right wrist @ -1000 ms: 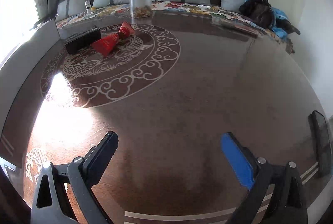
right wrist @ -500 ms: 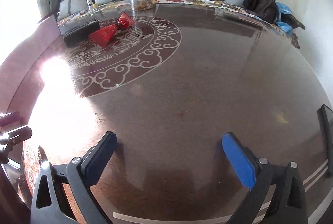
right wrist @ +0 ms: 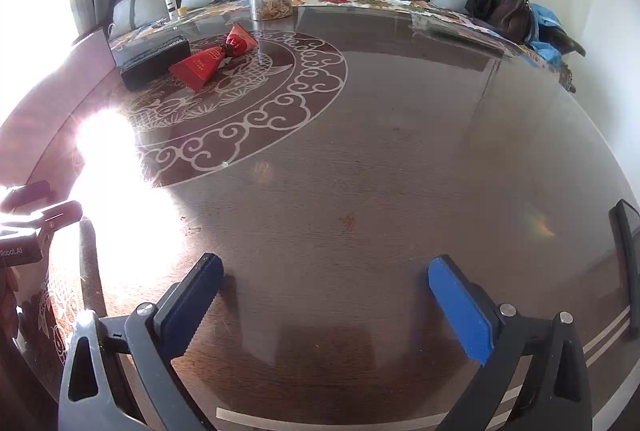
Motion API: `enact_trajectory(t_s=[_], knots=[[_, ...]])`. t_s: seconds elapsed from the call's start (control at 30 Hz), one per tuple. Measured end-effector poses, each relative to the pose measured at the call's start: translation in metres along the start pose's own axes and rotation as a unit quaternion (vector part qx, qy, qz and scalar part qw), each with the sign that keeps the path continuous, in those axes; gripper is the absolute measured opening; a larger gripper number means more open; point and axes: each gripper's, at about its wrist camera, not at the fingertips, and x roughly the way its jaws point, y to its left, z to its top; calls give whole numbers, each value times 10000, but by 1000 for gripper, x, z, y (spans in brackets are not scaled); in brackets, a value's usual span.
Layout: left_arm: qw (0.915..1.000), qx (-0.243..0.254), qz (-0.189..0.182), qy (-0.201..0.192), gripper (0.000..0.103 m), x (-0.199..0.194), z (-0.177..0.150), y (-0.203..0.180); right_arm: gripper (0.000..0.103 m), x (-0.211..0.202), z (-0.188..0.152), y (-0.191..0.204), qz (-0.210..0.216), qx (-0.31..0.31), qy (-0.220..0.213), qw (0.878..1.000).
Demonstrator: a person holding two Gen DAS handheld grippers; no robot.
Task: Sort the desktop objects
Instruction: 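Move both open tools back over the table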
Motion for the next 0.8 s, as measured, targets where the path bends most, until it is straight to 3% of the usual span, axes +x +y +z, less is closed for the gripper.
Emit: enact_trajectory(t_s=[0.47, 0.8], knots=[[9999, 116, -61, 4, 103, 1, 3, 4, 103, 0, 0, 0, 2, -3, -1, 10000], [10000, -68, 58, -15, 103, 4, 7, 25, 103, 0, 0, 0, 4, -4, -1, 10000]])
